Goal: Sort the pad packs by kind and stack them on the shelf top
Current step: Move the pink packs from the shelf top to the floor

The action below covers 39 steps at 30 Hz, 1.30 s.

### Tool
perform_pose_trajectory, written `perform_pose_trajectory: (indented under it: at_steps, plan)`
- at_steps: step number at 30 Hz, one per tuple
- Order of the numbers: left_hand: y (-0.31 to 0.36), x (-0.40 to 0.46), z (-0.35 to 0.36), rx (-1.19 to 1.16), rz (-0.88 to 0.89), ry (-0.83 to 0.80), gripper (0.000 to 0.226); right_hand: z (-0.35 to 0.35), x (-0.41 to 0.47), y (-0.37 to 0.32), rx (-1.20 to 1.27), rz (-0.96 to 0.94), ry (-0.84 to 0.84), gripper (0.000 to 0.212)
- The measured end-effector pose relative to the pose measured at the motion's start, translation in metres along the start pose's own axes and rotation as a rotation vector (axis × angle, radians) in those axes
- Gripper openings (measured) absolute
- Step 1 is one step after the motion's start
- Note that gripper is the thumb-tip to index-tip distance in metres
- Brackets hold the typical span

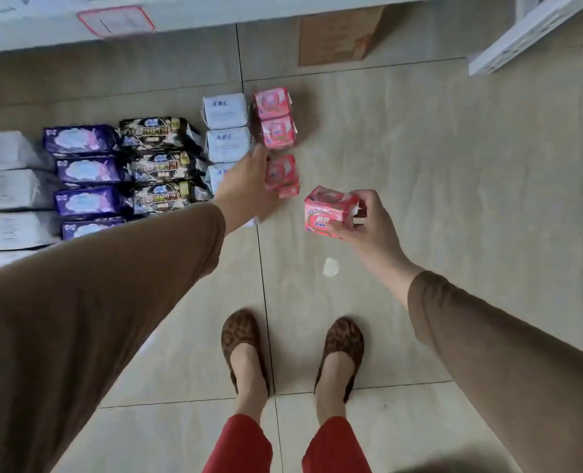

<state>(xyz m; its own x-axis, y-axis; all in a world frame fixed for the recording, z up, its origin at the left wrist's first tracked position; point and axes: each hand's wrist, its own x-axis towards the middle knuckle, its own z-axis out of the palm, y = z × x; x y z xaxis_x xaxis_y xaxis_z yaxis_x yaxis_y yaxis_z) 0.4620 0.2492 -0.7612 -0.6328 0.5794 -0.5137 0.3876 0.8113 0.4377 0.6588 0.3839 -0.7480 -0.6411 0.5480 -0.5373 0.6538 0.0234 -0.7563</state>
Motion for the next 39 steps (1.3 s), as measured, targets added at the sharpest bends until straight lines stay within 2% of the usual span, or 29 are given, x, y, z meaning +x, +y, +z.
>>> perform_pose_trajectory:
  at_steps: [5, 12, 17, 22, 28, 30, 35, 39]
  plan:
    - [-0.029, 0.058, 0.043, 0.492, 0.132, 0.15, 0.068, 0.042, 0.039, 0.048, -0.146, -0.113, 0.006, 0.051]
    - [-0.045, 0.098, 0.076, 0.676, 0.187, 0.278, 0.068, 0.071, 0.076, 0.078, -0.251, -0.17, -0.044, 0.049]
    - [-0.05, 0.096, 0.078, 0.662, 0.133, 0.257, 0.072, 0.078, 0.087, 0.075, -0.346, -0.209, -0.058, 0.046]
    - [-0.052, 0.069, 0.062, 0.48, 0.14, 0.276, 0.055, 0.088, 0.093, 0.063, -0.485, -0.257, -0.068, 0.047]
    - [-0.066, 0.031, 0.054, 0.346, 0.108, 0.299, 0.043, 0.114, 0.105, 0.049, -0.489, -0.287, -0.105, 0.044]
    - [-0.073, 0.021, 0.056, 0.333, 0.111, 0.311, 0.043, 0.118, 0.108, 0.047, -0.494, -0.277, -0.094, 0.049]
    - [-0.089, -0.012, 0.06, 0.308, 0.066, 0.285, 0.045, 0.112, 0.094, 0.042, -0.369, -0.147, -0.079, 0.08]
    - [-0.084, -0.059, 0.046, 0.265, -0.005, 0.277, 0.045, 0.092, 0.056, 0.018, -0.258, -0.108, -0.104, 0.08]
